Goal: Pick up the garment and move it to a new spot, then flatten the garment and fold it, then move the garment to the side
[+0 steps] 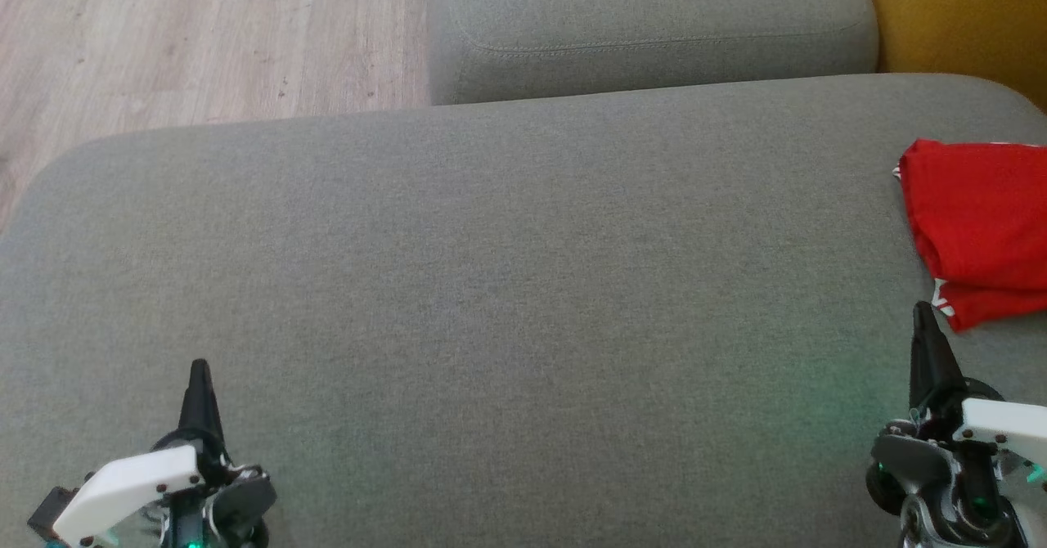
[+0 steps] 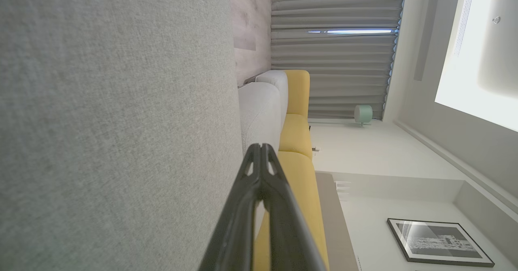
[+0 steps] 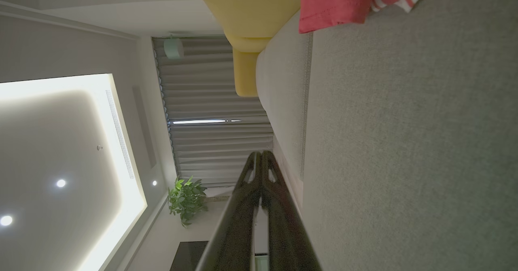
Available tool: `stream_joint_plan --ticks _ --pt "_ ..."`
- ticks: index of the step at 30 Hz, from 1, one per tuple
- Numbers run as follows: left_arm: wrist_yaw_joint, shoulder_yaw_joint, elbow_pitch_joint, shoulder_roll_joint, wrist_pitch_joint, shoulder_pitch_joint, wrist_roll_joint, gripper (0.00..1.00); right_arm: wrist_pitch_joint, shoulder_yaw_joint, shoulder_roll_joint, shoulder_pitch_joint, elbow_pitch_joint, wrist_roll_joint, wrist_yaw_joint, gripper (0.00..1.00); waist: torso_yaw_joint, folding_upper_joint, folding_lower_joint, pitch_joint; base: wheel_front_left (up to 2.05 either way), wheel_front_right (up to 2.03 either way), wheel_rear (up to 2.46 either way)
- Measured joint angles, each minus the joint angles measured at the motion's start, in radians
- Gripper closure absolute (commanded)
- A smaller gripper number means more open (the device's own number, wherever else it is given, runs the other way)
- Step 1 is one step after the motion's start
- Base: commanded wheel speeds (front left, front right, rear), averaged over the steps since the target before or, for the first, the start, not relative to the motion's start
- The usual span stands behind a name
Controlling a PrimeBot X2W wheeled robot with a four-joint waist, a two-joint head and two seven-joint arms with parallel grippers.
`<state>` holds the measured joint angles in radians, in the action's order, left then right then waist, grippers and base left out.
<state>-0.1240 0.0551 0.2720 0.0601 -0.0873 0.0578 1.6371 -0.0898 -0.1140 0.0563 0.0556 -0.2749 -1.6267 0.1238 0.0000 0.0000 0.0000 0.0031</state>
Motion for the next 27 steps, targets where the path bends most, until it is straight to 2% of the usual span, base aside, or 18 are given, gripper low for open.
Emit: stream_joint_plan --ticks 27 --pt "0.0 0.007 0.0 -0.004 -0.008 0.0 -0.003 1.0 -0.009 -0.005 -0.001 0.0 0.0 0.002 0.0 1.0 0.0 0.0 0.0 0.0 0.0 0.0 0.0"
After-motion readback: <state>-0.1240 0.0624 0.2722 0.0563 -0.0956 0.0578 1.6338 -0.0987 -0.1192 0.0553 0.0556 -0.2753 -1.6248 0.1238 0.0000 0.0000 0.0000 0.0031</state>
